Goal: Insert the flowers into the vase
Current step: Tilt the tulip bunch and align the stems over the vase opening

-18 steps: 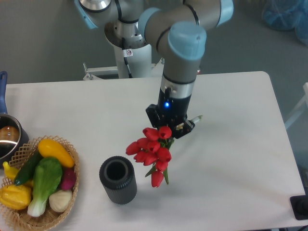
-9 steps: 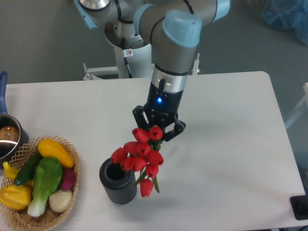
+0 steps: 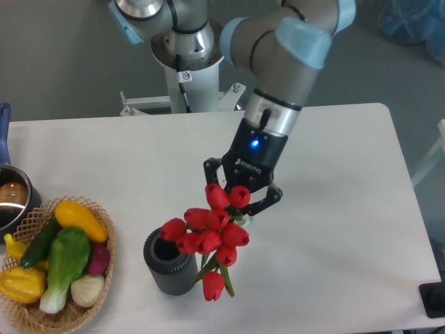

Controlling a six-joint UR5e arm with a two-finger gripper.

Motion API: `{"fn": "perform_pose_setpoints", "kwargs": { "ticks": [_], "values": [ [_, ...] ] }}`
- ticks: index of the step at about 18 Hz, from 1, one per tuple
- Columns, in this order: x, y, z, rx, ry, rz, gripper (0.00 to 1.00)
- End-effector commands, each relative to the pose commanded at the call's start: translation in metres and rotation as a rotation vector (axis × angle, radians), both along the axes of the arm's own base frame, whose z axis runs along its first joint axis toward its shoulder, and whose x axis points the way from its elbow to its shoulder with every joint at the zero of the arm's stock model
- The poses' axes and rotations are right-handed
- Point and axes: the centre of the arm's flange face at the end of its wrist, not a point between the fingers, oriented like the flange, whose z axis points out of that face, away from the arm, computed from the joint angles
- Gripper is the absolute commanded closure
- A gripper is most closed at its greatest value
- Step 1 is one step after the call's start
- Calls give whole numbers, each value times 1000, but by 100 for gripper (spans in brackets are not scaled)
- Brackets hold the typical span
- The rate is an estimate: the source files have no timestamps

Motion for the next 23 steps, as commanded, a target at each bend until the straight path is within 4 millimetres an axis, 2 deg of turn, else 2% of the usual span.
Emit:
{"fn": "perform_pose_setpoints", "kwargs": {
  "ticks": [4,10,16,23],
  "values": [
    [7,0,5,48,-36,-28,96],
    [5,-12,24,126,-57,-44,96],
    [14,-12,28,178,-91,-80,94],
    [19,-16,42,254,-118,-118,94]
  ]
}}
